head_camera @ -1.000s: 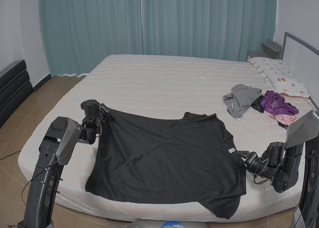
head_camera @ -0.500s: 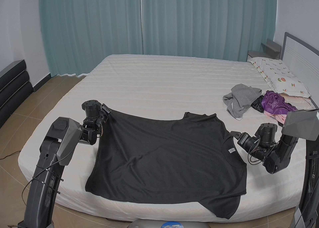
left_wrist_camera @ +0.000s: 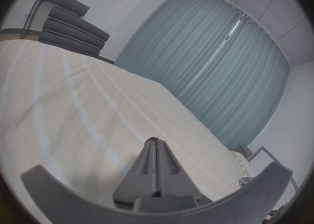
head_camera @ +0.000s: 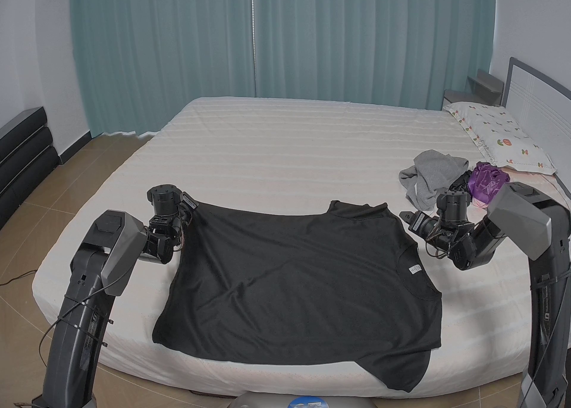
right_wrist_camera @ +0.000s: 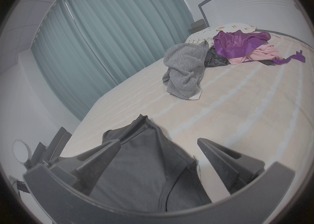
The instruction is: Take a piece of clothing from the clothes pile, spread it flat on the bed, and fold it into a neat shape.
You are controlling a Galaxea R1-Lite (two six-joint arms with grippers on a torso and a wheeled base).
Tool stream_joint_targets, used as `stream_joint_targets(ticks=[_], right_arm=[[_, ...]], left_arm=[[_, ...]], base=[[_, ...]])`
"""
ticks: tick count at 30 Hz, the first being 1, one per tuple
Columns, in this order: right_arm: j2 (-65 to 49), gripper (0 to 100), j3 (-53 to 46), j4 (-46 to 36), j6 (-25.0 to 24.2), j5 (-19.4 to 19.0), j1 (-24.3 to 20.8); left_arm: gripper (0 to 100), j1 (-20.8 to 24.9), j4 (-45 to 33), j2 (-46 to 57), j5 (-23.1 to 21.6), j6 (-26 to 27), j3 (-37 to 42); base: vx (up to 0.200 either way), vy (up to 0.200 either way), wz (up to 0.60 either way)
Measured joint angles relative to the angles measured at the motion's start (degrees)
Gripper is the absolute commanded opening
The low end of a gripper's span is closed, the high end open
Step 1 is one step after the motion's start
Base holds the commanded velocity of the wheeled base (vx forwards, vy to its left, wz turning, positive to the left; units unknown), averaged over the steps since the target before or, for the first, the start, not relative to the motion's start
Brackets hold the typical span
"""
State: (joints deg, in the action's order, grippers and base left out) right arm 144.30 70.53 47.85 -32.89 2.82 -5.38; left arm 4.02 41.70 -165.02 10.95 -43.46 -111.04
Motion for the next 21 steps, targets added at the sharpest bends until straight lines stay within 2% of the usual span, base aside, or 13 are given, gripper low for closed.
stream_joint_targets(ticks=[10, 18, 19, 21], right_arm=[[8.55, 100, 15.27, -7.67, 1.63, 1.12, -0.18], [12.86, 100, 19.81, -8.46, 1.94, 1.28, -0.35], [13.2, 0, 20.09, -8.46, 1.94, 1.3, -0.4], [13.92, 0, 20.75, -8.47, 1.89, 1.32, -0.4]], left_arm=[[0, 0.61, 3.64, 1.0, 0.09, 0.18, 5.34], [0, 0.82, 4.02, 1.6, -0.02, 0.22, 6.78], [0, 0.82, 4.0, 1.63, -0.04, 0.22, 6.8], [0, 0.82, 4.0, 1.71, -0.04, 0.24, 6.85]], base=[[0.0, 0.0, 0.0], [0.0, 0.0, 0.0], [0.0, 0.0, 0.0], [0.0, 0.0, 0.0]])
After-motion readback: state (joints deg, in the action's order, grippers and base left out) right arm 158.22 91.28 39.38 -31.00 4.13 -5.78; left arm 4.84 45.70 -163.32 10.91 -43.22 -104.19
